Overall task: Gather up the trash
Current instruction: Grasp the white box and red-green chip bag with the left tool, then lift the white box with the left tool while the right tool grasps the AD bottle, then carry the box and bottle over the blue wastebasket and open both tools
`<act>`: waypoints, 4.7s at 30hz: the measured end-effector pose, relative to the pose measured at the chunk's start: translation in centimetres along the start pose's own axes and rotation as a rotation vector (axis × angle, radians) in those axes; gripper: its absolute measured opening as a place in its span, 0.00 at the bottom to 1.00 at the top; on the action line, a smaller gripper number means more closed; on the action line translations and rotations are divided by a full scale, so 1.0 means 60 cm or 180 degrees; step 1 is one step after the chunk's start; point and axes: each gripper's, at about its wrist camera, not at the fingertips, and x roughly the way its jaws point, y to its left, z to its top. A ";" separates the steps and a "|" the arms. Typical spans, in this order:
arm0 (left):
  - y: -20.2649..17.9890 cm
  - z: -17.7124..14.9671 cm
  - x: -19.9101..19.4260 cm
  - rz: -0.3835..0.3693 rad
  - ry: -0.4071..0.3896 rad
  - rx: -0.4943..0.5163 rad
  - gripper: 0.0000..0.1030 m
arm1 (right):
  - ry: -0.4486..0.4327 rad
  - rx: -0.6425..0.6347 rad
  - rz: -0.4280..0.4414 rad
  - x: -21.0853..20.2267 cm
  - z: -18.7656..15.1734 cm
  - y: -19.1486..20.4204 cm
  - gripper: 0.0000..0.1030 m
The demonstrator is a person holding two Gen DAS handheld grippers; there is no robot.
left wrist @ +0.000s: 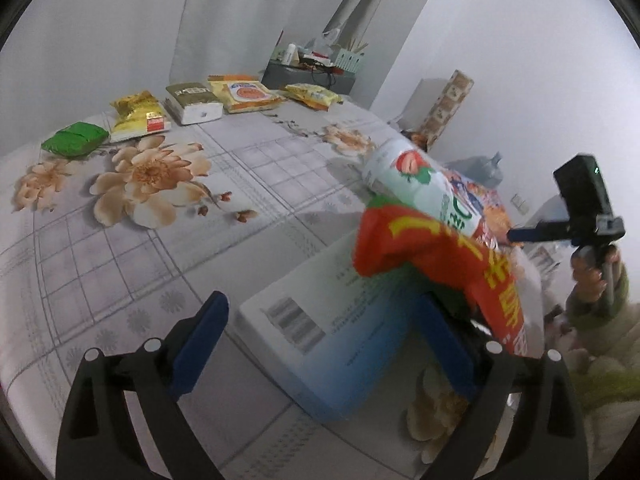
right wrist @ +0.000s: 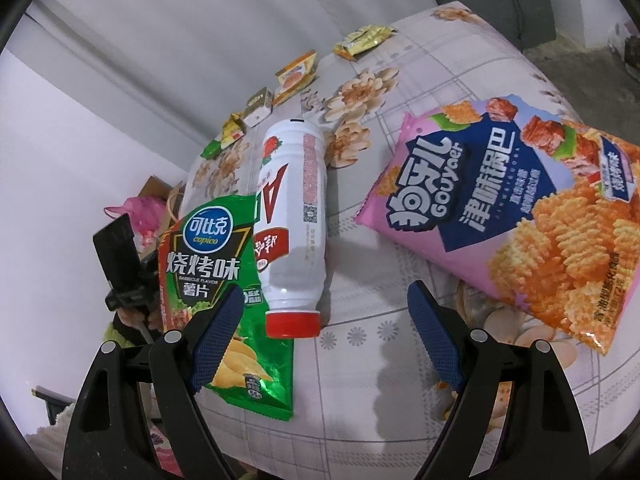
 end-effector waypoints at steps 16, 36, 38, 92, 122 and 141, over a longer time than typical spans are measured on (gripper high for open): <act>-0.033 -0.017 0.005 -0.0089 0.0273 0.0480 0.91 | 0.0126 -0.0006 -0.0034 0.036 0.007 0.003 0.78; -0.020 -0.075 -0.059 0.1406 0.0171 0.0038 0.76 | -0.0041 0.0037 0.0184 -0.012 -0.007 -0.001 0.78; -0.010 -0.095 -0.087 0.1738 0.0144 -0.0354 0.76 | -0.0059 0.0049 0.0215 -0.016 -0.009 -0.004 0.78; -0.059 -0.122 -0.067 0.2222 0.0371 -0.0969 0.77 | 0.0432 -0.0399 -0.0365 0.142 0.085 0.056 0.62; -0.131 -0.097 -0.135 0.2216 -0.0074 -0.0980 0.71 | 0.0127 -0.0307 -0.0001 0.064 0.061 0.048 0.54; -0.361 -0.024 -0.107 0.1604 -0.0358 -0.0235 0.71 | -0.0372 0.0010 0.0418 -0.098 -0.020 -0.022 0.54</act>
